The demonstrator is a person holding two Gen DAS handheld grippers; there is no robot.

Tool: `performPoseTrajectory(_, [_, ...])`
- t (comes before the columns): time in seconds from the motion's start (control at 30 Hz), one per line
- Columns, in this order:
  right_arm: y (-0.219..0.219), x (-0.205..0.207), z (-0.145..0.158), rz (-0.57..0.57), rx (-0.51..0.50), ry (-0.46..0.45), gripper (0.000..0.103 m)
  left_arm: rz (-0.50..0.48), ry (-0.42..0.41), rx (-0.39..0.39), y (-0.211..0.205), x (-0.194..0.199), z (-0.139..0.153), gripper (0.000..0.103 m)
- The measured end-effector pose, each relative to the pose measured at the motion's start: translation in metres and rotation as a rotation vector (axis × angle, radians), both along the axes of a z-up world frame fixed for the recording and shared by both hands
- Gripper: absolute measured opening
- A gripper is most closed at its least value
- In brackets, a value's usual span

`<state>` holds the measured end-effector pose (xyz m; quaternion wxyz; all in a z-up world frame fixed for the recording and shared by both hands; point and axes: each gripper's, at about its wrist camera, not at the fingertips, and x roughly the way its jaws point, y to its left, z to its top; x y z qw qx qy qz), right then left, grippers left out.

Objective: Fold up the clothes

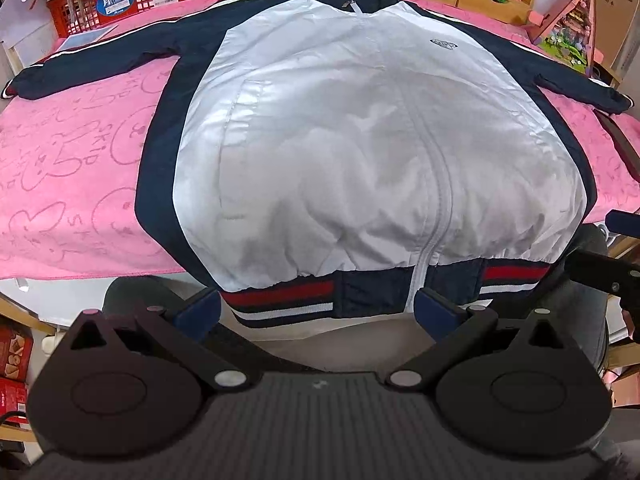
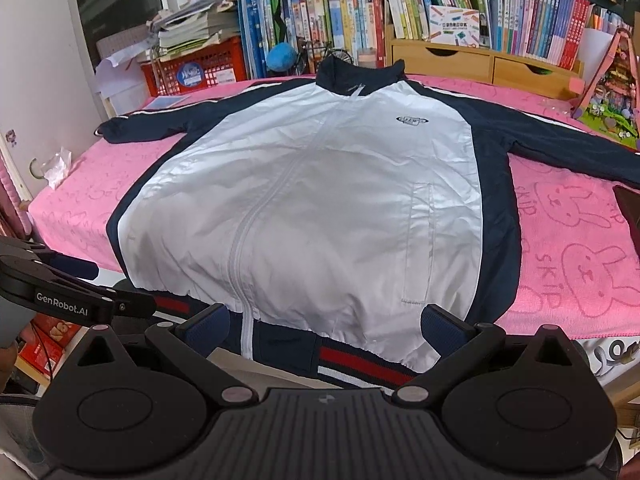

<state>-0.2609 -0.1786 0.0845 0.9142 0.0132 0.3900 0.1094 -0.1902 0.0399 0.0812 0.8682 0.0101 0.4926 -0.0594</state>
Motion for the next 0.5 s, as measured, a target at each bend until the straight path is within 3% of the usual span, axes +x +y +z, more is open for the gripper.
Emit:
performPoseTrajectory(0.37, [-0.002,0.005,0.001,0.02,-0.017,-0.015,0.103,-0.025,-0.013,0.019,-0.002,0.011,0.005,0.103])
performPoseTrajectory(0.5, [-0.036,0.019,0.021,-0.037,0.046,-0.185,0.103,-0.068,-0.08,0.038,-0.014,0.038,0.023,0.103])
